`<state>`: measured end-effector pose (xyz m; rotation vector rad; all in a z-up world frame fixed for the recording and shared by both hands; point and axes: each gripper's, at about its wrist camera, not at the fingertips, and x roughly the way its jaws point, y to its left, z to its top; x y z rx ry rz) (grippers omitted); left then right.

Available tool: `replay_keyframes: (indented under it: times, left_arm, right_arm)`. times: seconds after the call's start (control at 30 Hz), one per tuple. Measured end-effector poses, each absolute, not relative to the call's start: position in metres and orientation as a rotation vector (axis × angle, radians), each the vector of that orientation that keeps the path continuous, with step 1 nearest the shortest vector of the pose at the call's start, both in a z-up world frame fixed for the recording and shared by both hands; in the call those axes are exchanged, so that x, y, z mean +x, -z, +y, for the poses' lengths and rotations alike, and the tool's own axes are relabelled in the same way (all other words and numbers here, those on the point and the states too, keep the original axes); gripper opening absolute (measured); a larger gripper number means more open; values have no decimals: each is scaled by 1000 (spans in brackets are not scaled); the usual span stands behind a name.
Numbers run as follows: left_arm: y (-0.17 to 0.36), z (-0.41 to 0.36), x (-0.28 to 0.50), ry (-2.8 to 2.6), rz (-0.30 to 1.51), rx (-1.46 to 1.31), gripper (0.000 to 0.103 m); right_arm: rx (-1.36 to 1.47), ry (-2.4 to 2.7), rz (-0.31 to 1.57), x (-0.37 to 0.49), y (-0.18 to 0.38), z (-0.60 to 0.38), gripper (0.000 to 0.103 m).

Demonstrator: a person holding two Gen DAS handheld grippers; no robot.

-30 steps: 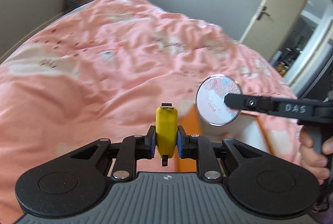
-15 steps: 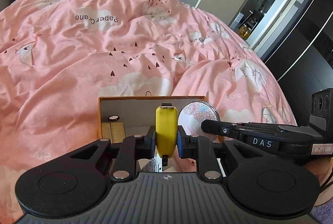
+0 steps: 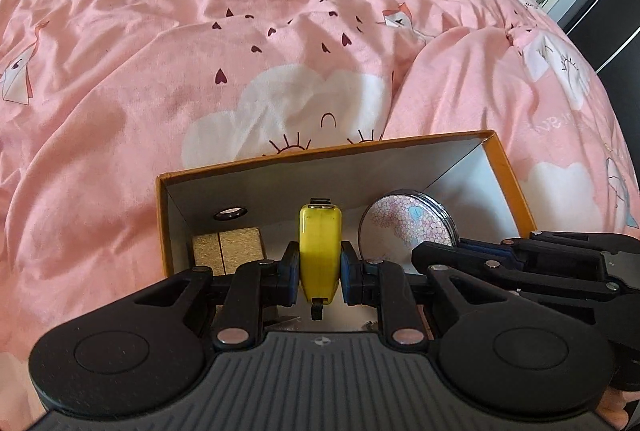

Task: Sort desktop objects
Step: 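Lift the tape measure and mirror and carry both over the box, then lower the tape measure and mirror into the box and open both grippers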

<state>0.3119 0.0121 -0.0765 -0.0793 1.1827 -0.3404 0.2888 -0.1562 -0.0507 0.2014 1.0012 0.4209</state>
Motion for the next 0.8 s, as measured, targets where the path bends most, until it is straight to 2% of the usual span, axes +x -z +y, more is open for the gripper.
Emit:
replay_keyframes:
  times: [0.37, 0.8]
  left_arm:
    - [92, 5, 323, 333, 1236, -38, 22]
    - [85, 10, 310, 359, 1178, -11, 22]
  right_arm:
    - [168, -426, 1052, 301, 62, -144, 13]
    - [96, -398, 1066, 299, 63, -135, 13]
